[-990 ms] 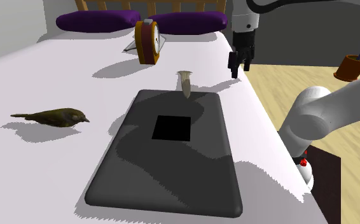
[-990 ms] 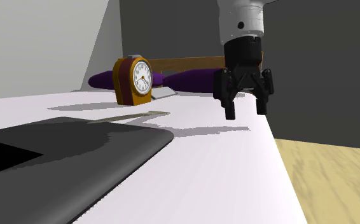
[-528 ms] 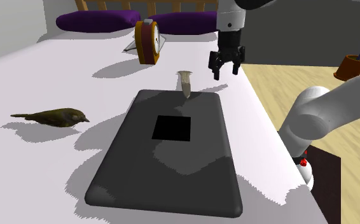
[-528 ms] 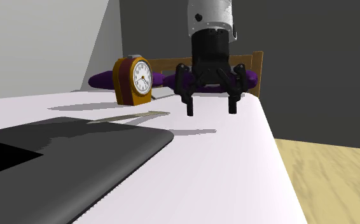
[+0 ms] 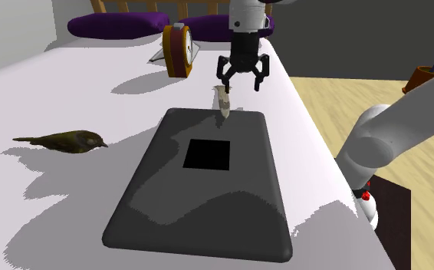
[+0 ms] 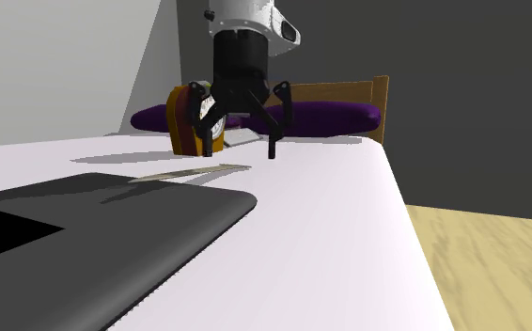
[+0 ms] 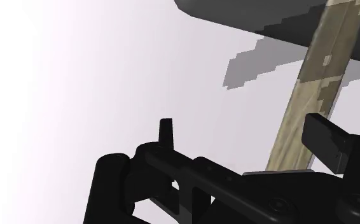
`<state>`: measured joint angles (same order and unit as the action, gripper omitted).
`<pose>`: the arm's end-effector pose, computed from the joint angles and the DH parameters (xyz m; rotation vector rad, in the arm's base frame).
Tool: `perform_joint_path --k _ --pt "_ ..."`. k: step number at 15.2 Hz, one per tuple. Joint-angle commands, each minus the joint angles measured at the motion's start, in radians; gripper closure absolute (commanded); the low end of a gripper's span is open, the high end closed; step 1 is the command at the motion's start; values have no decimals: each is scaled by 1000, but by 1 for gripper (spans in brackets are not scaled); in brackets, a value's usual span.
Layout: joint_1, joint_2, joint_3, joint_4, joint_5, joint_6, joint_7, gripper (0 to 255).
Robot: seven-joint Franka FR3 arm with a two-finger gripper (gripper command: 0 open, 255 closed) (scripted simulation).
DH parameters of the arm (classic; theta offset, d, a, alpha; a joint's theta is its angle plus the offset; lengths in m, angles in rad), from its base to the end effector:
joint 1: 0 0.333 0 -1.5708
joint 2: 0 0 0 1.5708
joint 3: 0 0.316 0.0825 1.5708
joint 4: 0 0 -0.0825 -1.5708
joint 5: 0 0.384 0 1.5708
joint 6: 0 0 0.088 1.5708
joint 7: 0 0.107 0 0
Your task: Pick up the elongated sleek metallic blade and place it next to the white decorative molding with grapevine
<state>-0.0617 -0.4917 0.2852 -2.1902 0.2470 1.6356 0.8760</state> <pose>0.3826 0.1307 0.5620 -2.8831 1.0783 0.1910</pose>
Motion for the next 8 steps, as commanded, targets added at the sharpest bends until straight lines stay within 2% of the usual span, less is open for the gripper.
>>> perform_joint_path --k 1,3,8 --pt "-15 59 37 58 9 23 108 0" --pt "-30 121 72 121 8 44 211 0" --pt "-26 121 82 69 14 98 215 0"
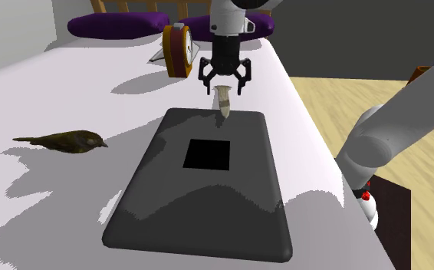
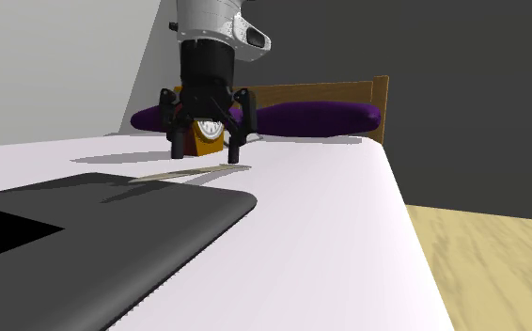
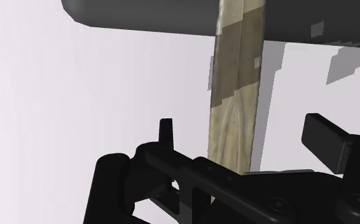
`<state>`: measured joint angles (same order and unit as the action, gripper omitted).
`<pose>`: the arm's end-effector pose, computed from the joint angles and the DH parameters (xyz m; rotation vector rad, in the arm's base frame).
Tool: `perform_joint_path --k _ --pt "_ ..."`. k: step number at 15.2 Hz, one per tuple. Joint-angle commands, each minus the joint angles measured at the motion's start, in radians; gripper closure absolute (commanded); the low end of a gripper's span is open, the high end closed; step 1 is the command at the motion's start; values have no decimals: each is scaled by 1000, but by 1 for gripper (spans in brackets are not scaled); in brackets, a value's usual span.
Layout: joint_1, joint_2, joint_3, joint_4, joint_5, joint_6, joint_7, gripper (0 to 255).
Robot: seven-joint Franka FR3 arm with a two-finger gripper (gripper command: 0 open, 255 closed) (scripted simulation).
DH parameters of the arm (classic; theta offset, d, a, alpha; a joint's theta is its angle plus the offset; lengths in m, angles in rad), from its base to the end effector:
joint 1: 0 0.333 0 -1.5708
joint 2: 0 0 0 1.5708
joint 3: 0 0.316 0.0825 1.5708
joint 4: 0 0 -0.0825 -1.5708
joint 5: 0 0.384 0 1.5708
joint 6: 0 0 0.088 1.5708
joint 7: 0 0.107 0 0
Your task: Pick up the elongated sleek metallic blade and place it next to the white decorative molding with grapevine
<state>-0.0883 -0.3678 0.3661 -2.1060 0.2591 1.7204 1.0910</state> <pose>0.4197 0.1640 0.5545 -2.7686 1.3067 0.1651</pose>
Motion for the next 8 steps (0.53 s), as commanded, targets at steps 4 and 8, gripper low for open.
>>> perform_joint_path --k 4,8 --pt "4 -4 9 -63 8 60 -3 0" --pt "4 -4 9 -63 8 60 -3 0"
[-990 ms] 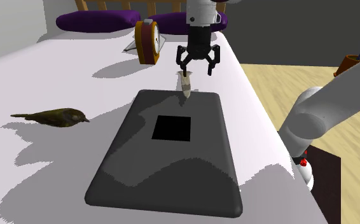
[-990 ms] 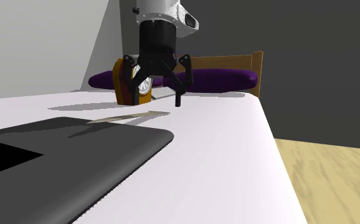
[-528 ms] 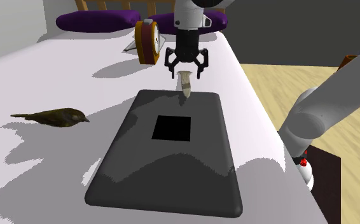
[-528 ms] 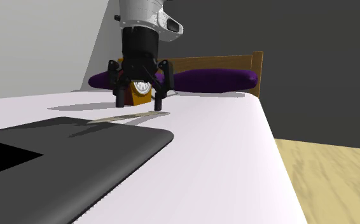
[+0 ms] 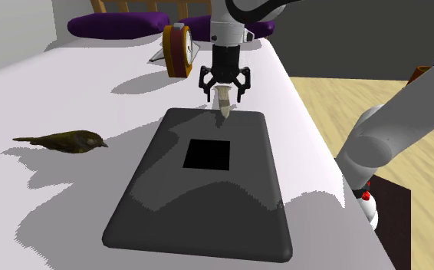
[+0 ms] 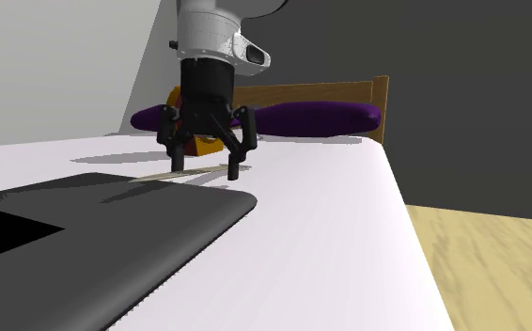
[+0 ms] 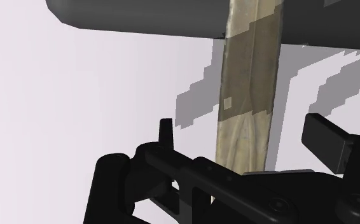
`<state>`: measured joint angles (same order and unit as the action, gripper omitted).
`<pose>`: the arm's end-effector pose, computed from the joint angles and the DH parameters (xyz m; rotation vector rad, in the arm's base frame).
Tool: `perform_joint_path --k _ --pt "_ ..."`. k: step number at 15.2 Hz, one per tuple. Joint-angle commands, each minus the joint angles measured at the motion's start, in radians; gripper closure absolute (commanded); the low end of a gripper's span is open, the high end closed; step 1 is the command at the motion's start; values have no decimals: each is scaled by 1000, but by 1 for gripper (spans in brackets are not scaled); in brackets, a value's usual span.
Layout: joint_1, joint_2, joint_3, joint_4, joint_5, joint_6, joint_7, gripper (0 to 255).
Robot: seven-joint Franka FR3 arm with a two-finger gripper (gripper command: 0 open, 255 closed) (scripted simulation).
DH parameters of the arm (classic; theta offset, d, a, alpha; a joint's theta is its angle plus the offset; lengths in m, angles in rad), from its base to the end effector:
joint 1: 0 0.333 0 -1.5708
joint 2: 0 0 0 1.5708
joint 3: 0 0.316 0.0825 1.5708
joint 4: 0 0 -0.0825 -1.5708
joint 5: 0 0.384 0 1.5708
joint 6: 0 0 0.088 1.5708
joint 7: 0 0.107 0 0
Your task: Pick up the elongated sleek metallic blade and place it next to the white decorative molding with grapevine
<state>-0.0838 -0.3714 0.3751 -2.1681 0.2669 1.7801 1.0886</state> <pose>0.4177 0.1660 0.5310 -2.7670 1.3093 0.1646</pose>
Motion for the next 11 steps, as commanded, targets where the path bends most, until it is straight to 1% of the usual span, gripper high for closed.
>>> perform_joint_path --k 1,3,4,11 --pt "0 0 0 0 0 1 0 0" --pt "0 0 0 0 0 0 0 0" --pt "0 0 0 0 0 0 0 255" --pt "-2 1 -2 2 -1 -2 -3 255"
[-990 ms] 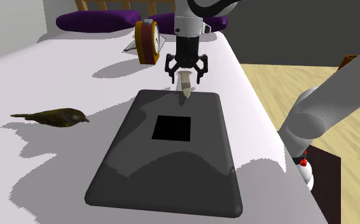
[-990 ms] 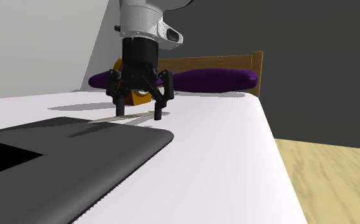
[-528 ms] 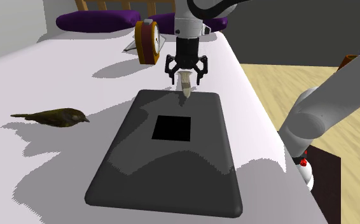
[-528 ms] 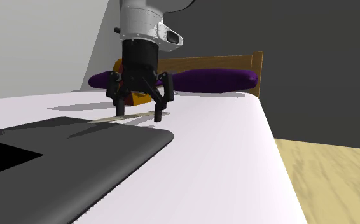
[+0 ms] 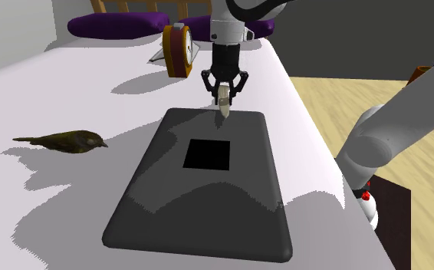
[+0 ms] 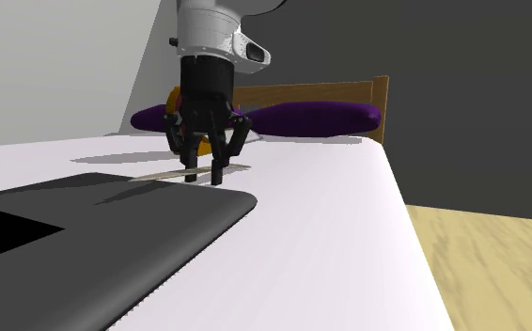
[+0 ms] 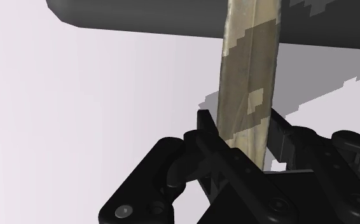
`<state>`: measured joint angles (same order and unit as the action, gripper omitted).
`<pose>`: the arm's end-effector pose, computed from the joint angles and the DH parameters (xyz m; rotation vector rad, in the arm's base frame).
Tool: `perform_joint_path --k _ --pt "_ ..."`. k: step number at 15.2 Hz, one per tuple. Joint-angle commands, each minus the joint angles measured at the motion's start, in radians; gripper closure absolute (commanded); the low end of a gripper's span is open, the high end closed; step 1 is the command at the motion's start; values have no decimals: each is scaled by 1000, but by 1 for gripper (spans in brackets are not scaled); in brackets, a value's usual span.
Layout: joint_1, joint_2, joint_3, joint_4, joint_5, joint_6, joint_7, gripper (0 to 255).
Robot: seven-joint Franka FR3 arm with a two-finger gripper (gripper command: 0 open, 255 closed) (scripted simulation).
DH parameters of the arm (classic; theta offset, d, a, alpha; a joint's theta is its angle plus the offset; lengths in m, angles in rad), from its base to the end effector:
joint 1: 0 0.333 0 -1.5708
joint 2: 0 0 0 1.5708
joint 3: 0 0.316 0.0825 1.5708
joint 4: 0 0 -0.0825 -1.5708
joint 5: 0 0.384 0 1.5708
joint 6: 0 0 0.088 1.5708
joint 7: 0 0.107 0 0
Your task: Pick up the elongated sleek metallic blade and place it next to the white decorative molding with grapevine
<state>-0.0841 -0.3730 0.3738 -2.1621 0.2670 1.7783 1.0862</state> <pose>0.4180 0.1659 0.5344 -2.7651 1.3046 0.1575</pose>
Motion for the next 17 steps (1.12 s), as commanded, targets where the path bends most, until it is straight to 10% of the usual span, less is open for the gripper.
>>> perform_joint_path --k 1,17 --pt "-2 4 -1 -4 -2 1 -1 255" --pt "-8 16 -17 206 -18 -195 31 255"
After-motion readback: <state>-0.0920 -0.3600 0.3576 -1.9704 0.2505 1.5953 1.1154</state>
